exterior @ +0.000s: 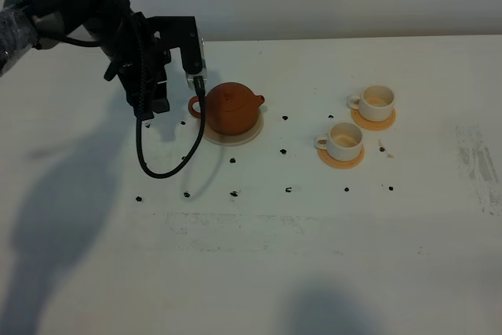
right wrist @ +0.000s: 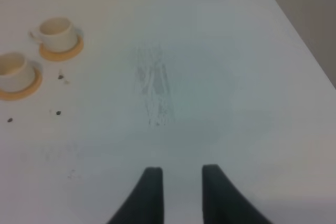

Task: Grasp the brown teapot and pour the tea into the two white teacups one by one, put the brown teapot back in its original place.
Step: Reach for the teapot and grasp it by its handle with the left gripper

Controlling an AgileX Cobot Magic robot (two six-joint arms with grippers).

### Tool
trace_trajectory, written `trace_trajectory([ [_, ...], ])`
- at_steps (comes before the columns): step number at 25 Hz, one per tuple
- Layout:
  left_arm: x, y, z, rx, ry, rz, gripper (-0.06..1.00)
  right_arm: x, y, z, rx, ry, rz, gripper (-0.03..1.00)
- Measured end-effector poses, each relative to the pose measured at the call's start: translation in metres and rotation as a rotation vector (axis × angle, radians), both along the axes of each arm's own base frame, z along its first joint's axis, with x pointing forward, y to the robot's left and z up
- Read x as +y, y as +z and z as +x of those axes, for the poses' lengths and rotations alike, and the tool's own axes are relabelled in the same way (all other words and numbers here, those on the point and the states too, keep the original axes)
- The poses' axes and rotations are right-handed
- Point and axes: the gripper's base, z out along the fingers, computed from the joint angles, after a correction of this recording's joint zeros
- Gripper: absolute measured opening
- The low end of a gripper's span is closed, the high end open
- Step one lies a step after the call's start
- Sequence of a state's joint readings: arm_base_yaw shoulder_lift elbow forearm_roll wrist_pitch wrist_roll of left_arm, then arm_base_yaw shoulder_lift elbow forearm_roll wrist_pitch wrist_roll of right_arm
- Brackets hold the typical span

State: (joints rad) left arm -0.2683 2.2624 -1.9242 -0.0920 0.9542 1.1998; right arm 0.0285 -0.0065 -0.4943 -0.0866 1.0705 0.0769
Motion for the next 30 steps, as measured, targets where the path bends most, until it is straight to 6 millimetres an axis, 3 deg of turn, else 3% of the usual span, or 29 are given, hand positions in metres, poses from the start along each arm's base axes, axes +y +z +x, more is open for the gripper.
trace_trajectory([
  [9, -0.011, 0.002, -0.001, -0.005, -0.037, -0.06, 0.49, 0.0, 0.0, 0.0, 0.001, 0.0, 0.0, 0.21],
  [16, -0.012, 0.028, 0.007, -0.092, -0.151, -0.059, 0.49, 0.0, -0.001, 0.0, 0.002, 0.0, 0.0, 0.21],
  [19, -0.01, 0.029, 0.013, -0.112, -0.204, -0.059, 0.49, 0.0, -0.001, 0.0, 0.002, 0.0, 0.0, 0.21],
  [24, -0.014, 0.009, 0.026, -0.075, -0.226, -0.065, 0.49, 0.0, -0.001, 0.0, 0.002, 0.0, 0.0, 0.21],
  [30, -0.015, -0.003, 0.026, -0.028, -0.263, -0.066, 0.49, 0.0, -0.001, 0.0, 0.002, 0.0, 0.0, 0.21],
])
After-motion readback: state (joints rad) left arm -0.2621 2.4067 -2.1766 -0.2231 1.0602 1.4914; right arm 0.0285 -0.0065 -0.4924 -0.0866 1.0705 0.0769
